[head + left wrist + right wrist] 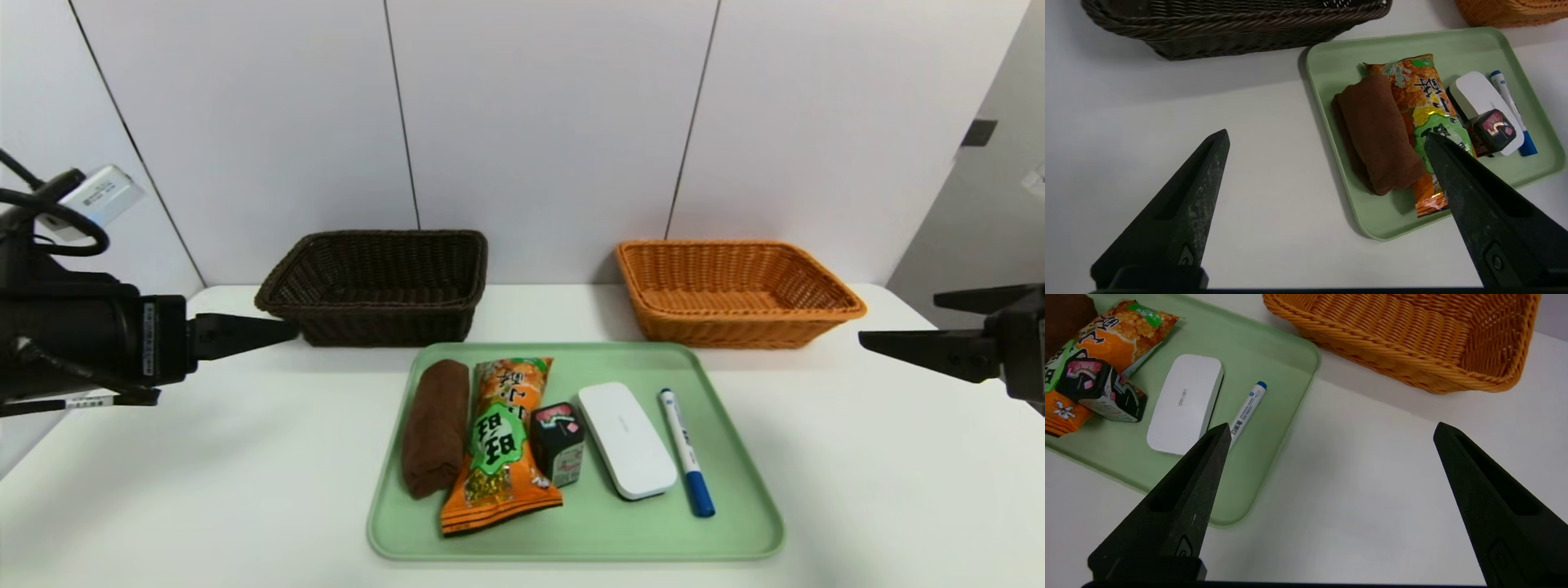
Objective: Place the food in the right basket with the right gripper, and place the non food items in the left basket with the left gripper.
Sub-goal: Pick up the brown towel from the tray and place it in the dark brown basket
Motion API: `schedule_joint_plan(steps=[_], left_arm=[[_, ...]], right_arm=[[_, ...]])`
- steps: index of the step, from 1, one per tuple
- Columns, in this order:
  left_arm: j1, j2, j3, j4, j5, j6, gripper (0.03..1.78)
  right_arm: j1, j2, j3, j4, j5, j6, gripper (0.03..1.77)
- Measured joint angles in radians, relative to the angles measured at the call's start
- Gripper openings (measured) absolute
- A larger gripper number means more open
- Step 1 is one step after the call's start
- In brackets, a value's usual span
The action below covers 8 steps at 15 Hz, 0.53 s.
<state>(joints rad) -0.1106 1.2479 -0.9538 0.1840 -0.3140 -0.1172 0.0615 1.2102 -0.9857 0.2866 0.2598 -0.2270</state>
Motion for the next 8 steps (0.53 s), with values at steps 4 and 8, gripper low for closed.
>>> schedule_joint_plan(steps=[4, 8], left_arm=[[-0.185, 0.103, -0.071, 0.022, 0.053, -0.071, 1.69], [-0.385, 0.226, -0.133, 0.041, 0.263, -0.166, 1.69]], right_arm=[[0.017, 0.052, -0.046, 0.004, 0.000, -0.001, 1.71], [0.018, 0.088, -0.055, -0.007, 0.000, 0.026, 1.71]])
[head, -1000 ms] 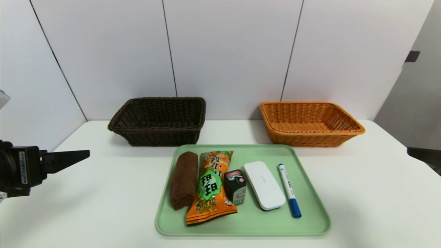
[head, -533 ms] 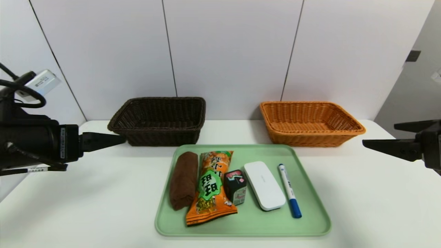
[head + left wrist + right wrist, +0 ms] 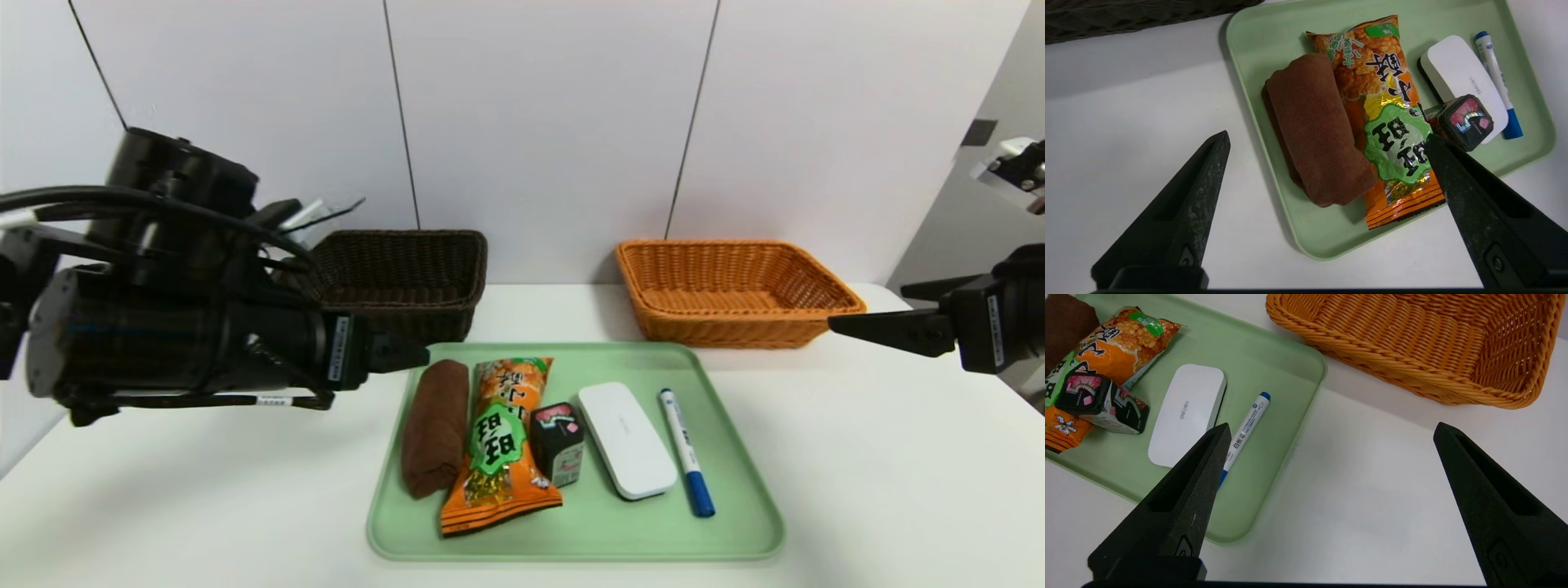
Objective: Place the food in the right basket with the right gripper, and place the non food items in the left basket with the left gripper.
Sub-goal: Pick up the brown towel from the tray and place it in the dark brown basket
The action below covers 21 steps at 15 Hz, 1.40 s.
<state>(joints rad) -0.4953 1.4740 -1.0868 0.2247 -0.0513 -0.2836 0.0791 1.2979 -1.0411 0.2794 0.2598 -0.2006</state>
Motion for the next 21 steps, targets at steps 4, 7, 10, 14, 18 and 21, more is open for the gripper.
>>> schedule_joint_plan(steps=[4, 7, 10, 14, 18, 21], left_arm=[[-0.093, 0.103, -0.043, 0.000, 0.048, -0.007, 1.69], [-0.107, 0.182, -0.080, -0.002, 0.104, -0.008, 1.69], [-0.106, 0.254, -0.103, -0.003, 0.116, -0.010, 1.69], [-0.097, 0.321, -0.118, -0.017, 0.151, -0.014, 1.69], [-0.078, 0.356, -0.111, -0.017, 0.180, -0.021, 1.69], [-0.074, 0.366, -0.105, -0.016, 0.181, -0.021, 1.69]], right_arm=[[-0.001, 0.020, 0.000, -0.008, 0.000, 0.027, 1.71], [-0.002, 0.024, 0.003, -0.008, 0.000, 0.043, 1.71], [-0.010, 0.018, 0.016, -0.008, 0.001, 0.043, 1.71], [-0.016, 0.010, 0.030, -0.011, 0.000, 0.043, 1.71], [-0.017, 0.006, 0.049, -0.063, 0.000, 0.044, 1.71], [-0.017, 0.001, 0.054, -0.064, 0.005, 0.043, 1.71]])
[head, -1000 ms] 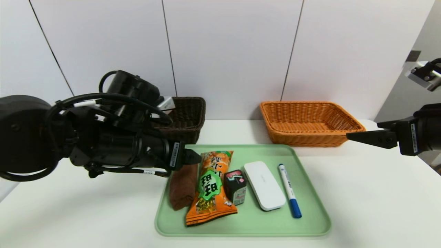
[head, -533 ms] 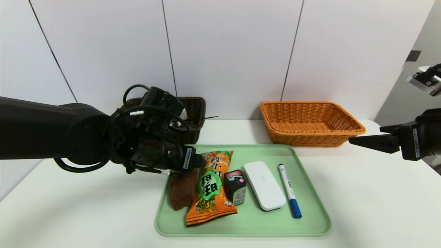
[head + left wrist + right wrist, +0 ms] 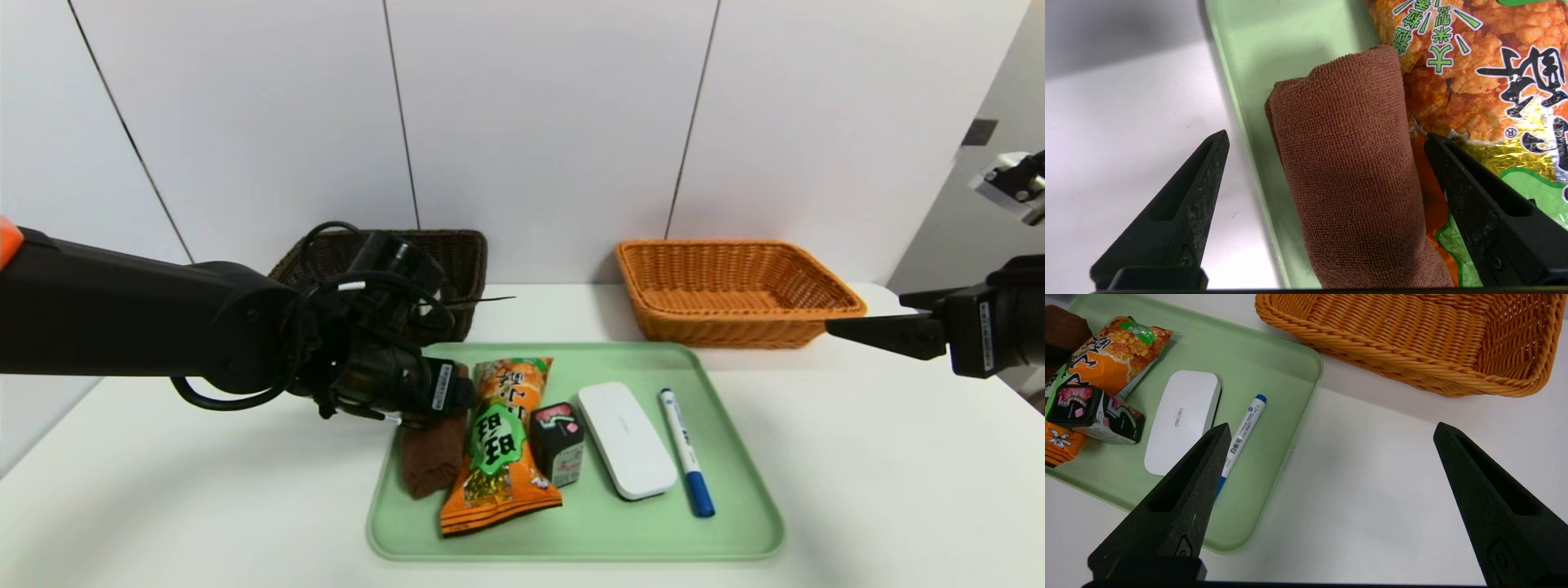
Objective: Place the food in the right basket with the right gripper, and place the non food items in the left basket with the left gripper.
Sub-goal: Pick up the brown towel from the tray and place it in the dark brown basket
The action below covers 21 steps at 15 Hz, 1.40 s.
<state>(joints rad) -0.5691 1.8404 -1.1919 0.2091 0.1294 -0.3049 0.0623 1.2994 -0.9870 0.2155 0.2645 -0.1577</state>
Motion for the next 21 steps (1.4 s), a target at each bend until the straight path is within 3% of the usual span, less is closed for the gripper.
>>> schedule_joint_plan(steps=[2, 5, 7, 13, 17, 21], left_arm=[[0.000, 0.001, 0.002, 0.001, 0.000, 0.001, 1.69], [0.001, 0.002, 0.003, 0.001, 0.001, 0.004, 1.69], [0.001, 0.003, 0.003, 0.003, 0.000, 0.011, 1.69], [0.000, 0.015, 0.007, 0.002, 0.001, 0.011, 1.69], [0.000, 0.029, 0.016, -0.003, 0.000, 0.010, 1.09], [0.001, 0.011, 0.016, 0.001, 0.001, 0.011, 0.64]], right_arm=[[0.000, -0.009, 0.000, 0.000, 0.033, 0.000, 1.71], [0.000, -0.039, 0.000, 0.009, 0.167, -0.002, 1.71], [0.001, -0.055, 0.000, 0.013, 0.227, -0.001, 1.71], [0.015, -0.068, 0.005, 0.013, 0.245, -0.003, 1.71], [0.016, -0.069, 0.006, 0.013, 0.244, -0.001, 1.71], [0.016, -0.072, 0.006, 0.014, 0.244, -0.001, 1.71]])
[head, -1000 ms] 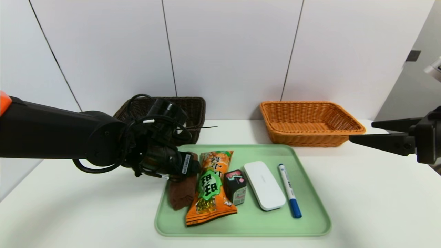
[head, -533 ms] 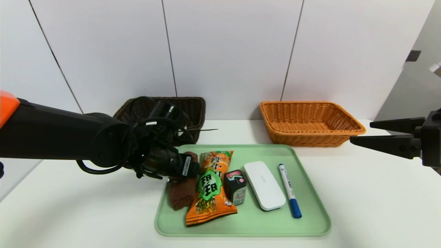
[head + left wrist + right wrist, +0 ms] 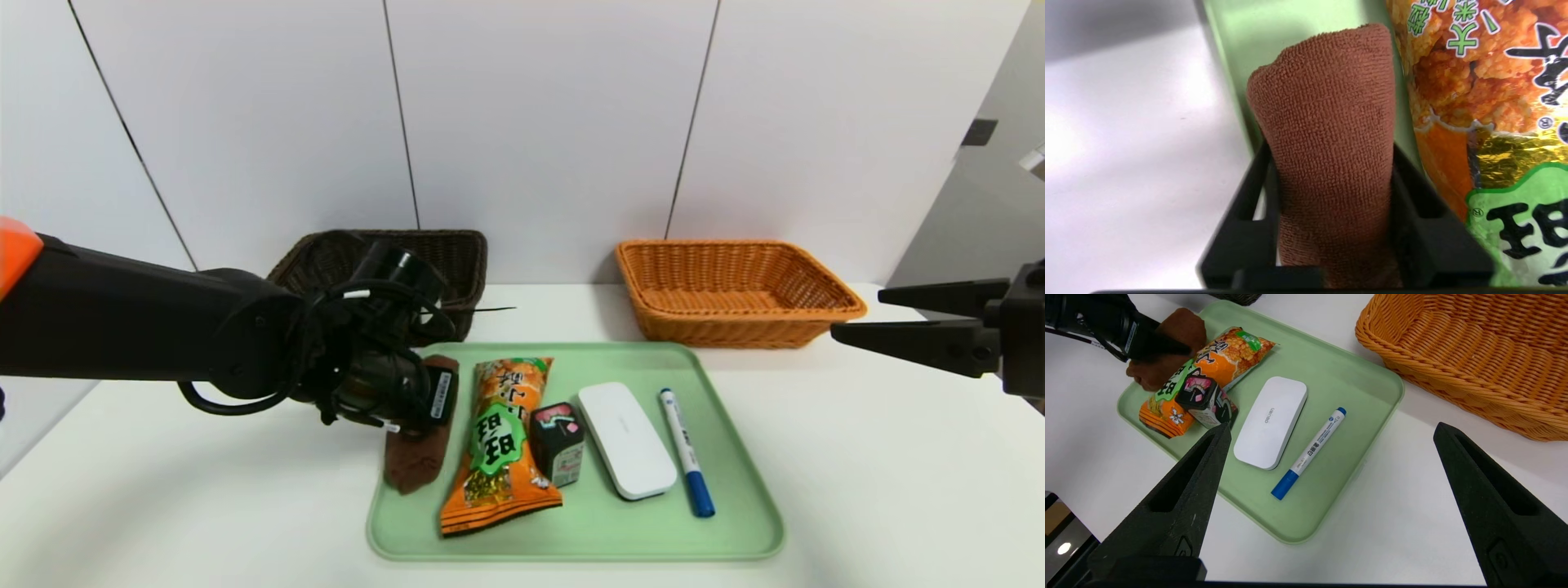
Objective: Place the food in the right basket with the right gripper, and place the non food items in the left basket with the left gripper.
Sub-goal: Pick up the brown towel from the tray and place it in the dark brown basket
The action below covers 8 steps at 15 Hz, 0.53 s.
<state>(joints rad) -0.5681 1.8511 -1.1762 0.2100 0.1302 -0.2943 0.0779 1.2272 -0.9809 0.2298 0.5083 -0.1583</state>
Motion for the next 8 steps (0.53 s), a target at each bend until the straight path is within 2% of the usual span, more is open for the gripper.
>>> schedule_joint_plan(steps=[1, 8], left_arm=[[0.000, -0.010, -0.001, 0.001, 0.000, 0.000, 0.43], [0.012, -0.150, -0.045, 0.009, 0.003, 0.024, 0.43]], right_arm=[[-0.001, -0.001, 0.000, -0.001, 0.000, 0.000, 1.71], [-0.012, -0.006, 0.001, -0.004, -0.003, 0.001, 1.71]])
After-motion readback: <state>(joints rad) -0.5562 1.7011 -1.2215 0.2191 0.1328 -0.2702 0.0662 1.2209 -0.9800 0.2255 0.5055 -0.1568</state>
